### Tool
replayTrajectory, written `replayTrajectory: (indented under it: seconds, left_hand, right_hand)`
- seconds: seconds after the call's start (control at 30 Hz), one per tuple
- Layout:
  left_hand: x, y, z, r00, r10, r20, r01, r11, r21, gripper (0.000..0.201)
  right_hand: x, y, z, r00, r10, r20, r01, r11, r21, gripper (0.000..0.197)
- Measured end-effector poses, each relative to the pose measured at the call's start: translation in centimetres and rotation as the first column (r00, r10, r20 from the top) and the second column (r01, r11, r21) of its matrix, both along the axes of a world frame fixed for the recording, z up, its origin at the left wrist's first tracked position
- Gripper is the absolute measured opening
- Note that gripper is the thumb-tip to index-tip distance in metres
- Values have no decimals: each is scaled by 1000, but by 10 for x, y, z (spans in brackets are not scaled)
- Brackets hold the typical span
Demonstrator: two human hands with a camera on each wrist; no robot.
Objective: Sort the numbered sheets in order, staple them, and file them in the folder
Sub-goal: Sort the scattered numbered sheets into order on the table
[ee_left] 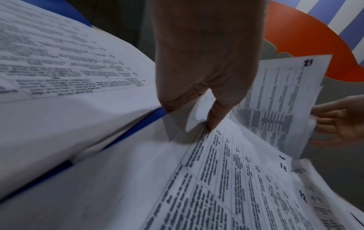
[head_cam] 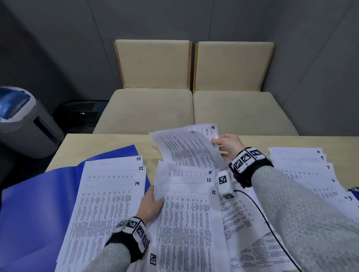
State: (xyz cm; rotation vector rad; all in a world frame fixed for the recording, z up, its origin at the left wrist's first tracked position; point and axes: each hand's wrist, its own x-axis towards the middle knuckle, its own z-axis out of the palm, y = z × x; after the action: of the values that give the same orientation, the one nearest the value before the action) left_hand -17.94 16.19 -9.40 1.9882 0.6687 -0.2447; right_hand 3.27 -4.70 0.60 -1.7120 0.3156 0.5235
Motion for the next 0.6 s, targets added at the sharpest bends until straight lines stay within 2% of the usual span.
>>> replayTrajectory:
  seconds: [0.1, 0.2, 0.37, 0.43, 0.53, 0.6]
  left_hand:
    - [-2, 2, 4, 998, -24, 63, 24, 1000, 0, 41]
    - [0, 6, 5, 991, -52, 122, 53, 999, -5, 43]
    - [10, 16, 3, 989, -74, 131, 73, 997, 11, 45]
    - [14, 18, 2, 989, -74, 124, 71, 997, 23, 47]
    - [18, 17, 1, 993, -74, 90, 72, 997, 28, 47]
    - [21, 13, 1, 996, -77, 46, 76, 996, 39, 44]
  right_hand:
    - [6, 12, -14, 986, 64, 154, -15, 952, -305, 14]
    - [8, 21, -27, 960, 135, 247, 3, 872, -489, 11]
    - [21, 22, -46, 928, 236, 289, -16, 798, -603, 22]
    - [23, 22, -52, 906, 338, 253, -104, 760, -642, 21]
    - [27, 26, -50, 846, 506, 168, -251, 656, -712, 19]
    - [33, 26, -44, 851, 487, 197, -206, 655, -726, 15]
